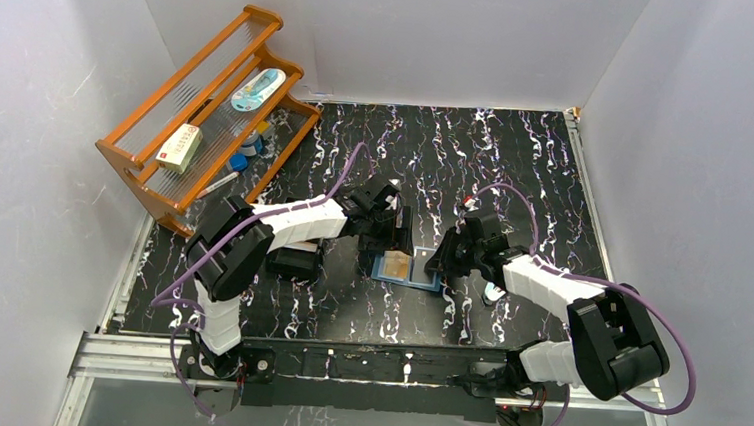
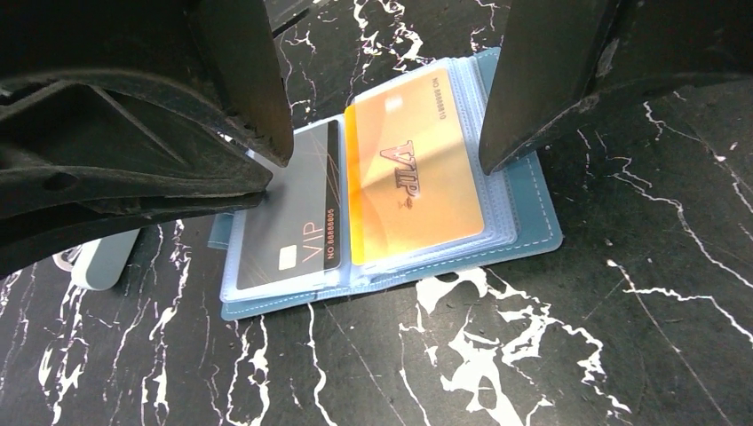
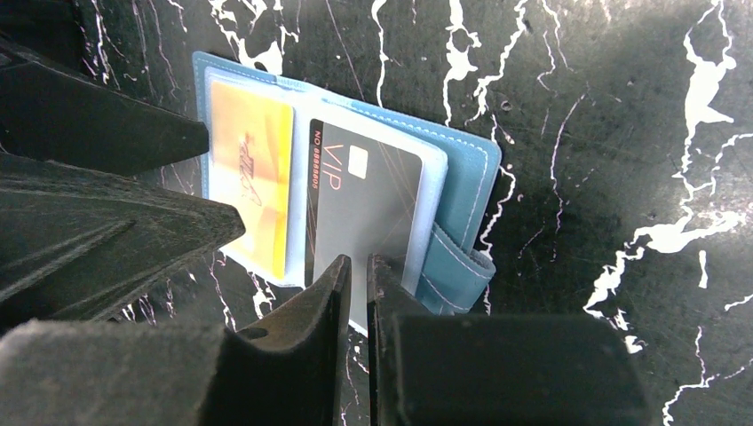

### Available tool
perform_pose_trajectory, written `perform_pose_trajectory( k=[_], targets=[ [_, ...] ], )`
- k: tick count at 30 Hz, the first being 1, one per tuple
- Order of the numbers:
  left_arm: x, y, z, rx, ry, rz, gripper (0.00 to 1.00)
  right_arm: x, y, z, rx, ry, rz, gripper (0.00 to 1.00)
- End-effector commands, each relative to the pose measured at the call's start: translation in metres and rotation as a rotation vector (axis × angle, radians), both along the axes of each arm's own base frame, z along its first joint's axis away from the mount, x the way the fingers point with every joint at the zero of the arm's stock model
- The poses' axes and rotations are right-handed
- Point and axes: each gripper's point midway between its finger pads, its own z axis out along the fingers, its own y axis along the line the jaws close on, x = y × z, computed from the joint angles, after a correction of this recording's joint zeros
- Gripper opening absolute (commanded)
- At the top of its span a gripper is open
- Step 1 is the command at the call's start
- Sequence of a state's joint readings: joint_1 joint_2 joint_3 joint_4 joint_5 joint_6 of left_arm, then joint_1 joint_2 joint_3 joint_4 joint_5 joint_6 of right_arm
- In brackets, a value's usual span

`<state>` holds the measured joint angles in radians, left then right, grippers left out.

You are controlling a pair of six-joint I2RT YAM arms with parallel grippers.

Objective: Put the credit cards into the card holder
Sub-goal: Turn over the card slot in the card holder.

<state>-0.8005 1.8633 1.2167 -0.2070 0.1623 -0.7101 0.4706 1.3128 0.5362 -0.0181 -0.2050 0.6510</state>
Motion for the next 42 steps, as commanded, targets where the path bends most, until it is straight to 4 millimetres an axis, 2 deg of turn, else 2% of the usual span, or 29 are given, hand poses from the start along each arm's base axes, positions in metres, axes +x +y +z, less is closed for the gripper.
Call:
perform_pose_trajectory(
  k=[1,9,15,22,29,42],
  targets=[
    [-0.004,-0.004,0.004,-0.038,0.015,-0.011,0.75,0.005,0.001,0.002,0.011,-0.037,0.002,0.2],
    [-0.008,-0.015,0.024,-0.124,0.026,-0.02,0.74,0.003,0.0,-0.003,0.008,-0.028,0.003,0.2],
    [-0.013,-0.022,0.033,-0.178,0.042,-0.031,0.73,0.002,0.0,-0.003,0.01,-0.029,0.003,0.2],
    [-0.011,-0.025,0.044,-0.196,0.02,-0.036,0.73,0.0,-0.002,-0.008,-0.005,-0.02,0.006,0.2],
    [-0.011,-0.036,0.06,-0.25,0.018,-0.053,0.73,0.003,-0.004,-0.01,-0.025,-0.023,0.003,0.18],
    [-0.013,-0.049,0.076,-0.314,-0.011,-0.08,0.73,0.002,-0.002,-0.009,-0.014,-0.021,0.01,0.18]
  ],
)
